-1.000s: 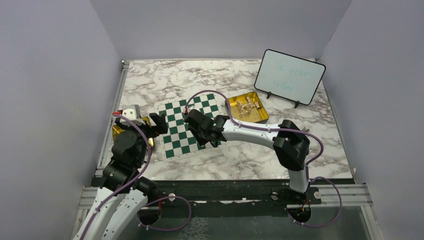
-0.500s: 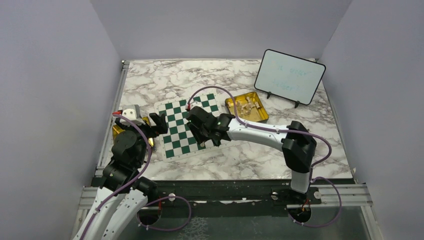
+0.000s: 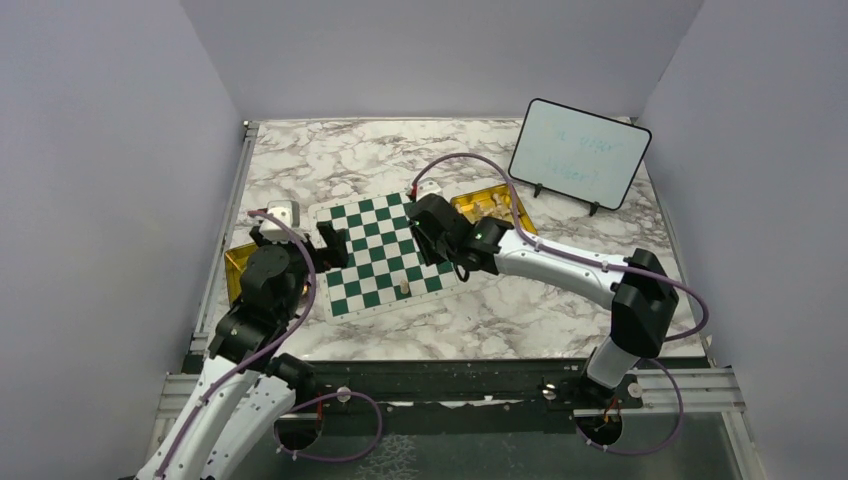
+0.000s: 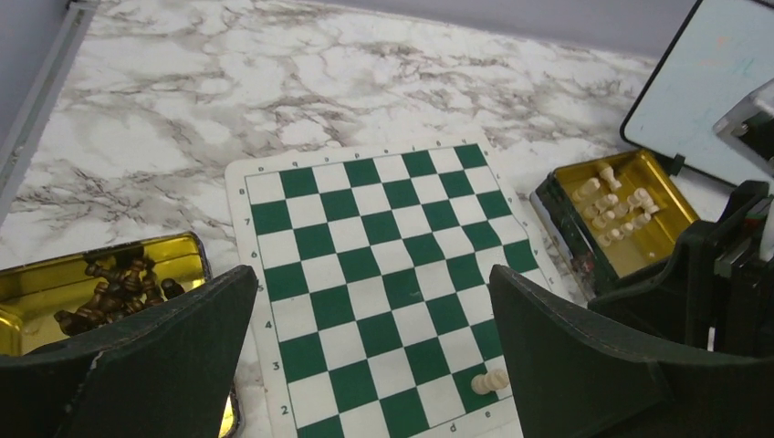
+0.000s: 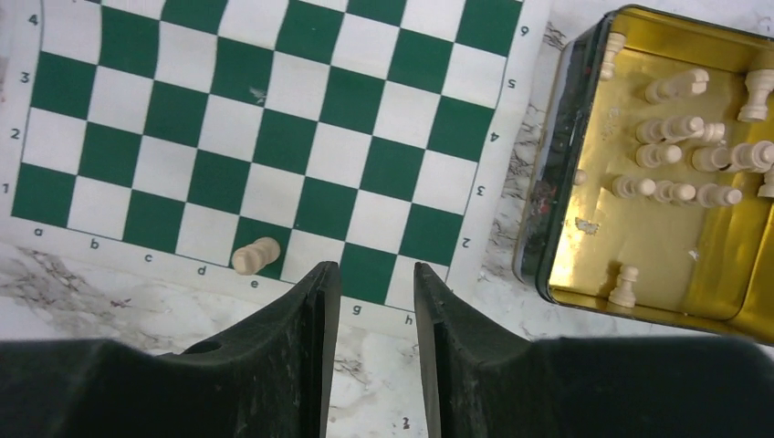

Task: Set up the chess pieces on the board
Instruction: Pick up the chess piece from the storage box.

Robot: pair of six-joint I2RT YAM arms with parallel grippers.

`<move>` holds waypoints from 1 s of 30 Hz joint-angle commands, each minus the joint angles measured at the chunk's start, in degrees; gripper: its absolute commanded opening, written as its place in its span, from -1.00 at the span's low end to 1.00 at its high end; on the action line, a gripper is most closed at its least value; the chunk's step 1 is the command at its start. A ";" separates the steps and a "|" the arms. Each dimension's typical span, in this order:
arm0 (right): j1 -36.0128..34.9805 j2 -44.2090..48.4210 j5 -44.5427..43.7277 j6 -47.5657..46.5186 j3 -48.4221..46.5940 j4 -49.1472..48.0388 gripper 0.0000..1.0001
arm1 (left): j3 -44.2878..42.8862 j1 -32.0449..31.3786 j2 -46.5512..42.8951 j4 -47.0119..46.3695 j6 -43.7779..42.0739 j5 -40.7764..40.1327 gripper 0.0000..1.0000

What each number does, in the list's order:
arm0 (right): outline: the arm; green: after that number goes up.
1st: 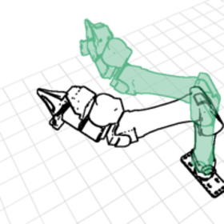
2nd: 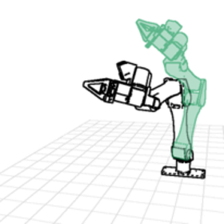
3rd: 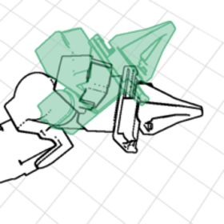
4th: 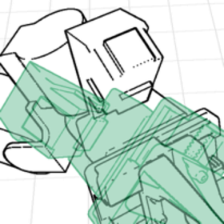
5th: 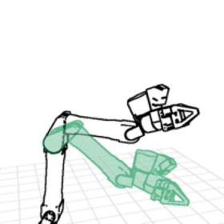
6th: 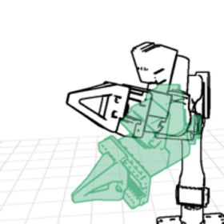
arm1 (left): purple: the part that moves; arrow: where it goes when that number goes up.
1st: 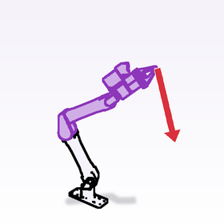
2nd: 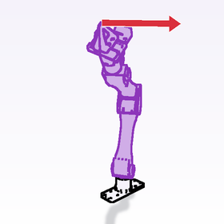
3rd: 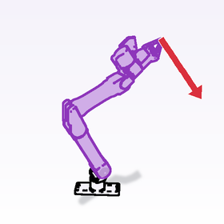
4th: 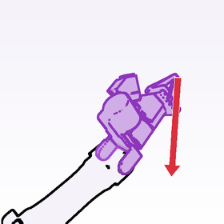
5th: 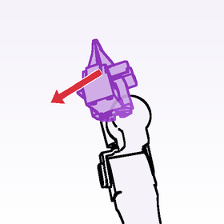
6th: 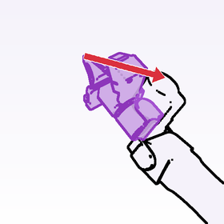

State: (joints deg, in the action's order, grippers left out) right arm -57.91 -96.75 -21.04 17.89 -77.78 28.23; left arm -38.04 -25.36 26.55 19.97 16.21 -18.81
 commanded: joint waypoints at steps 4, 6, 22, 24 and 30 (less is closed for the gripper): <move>2.23 2.37 -2.35 -0.25 3.49 -2.47 -0.21 | -2.40 -0.12 7.21 2.43 -0.09 7.15 0.98; 4.84 3.32 -1.28 -0.22 5.70 -4.01 -0.21 | -2.39 -0.12 8.60 2.45 -0.46 8.76 0.98; 26.43 -1.69 -4.50 -7.59 6.63 -13.72 -0.29 | -1.42 -0.12 11.45 1.06 -2.58 12.07 0.98; 28.05 -2.97 -2.81 -7.84 6.30 -14.68 -0.25 | -1.16 -0.12 10.74 0.95 -2.66 12.00 0.98; 30.75 -7.73 0.27 -8.20 3.85 -15.25 -0.22 | -0.89 -0.12 9.19 0.56 -2.85 11.45 0.98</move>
State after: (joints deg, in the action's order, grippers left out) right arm -28.38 -101.82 -22.44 10.83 -71.29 15.35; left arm -38.70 -25.36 37.01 22.37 14.06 -8.12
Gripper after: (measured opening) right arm 0.382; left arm 0.989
